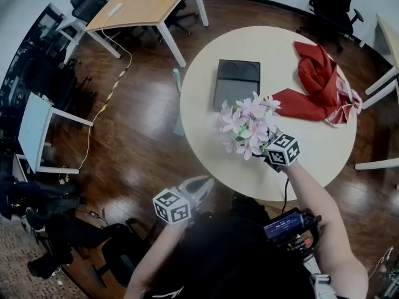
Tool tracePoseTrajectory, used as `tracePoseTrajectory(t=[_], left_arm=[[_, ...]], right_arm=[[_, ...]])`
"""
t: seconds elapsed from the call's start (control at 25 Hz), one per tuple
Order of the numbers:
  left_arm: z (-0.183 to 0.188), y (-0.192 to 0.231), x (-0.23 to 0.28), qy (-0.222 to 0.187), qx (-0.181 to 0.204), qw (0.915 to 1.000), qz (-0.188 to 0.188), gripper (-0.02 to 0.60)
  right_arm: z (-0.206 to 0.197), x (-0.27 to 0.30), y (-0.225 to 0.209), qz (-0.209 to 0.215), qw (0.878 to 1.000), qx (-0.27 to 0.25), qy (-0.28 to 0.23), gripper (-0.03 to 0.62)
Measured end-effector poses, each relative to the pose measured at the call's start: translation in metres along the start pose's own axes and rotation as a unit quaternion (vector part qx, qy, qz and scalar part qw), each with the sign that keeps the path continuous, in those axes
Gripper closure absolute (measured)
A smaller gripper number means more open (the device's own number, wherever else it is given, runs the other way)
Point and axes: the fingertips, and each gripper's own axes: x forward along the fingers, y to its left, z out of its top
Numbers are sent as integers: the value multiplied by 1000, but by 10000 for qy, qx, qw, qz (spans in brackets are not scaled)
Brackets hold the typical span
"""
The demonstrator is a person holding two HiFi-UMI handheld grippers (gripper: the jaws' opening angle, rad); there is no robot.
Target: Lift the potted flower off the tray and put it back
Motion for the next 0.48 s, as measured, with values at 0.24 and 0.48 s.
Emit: tracePoseTrajectory(t=[0.24,0.48], left_arm=[[11,14,4,24,-224,9993,305,577],[17,30,0,-60,-412,9972,627,577]], right_arm=[[39,31,-56,21,9985,-484,252,108],[67,69,-108,-107,9912,-1198,550,108]])
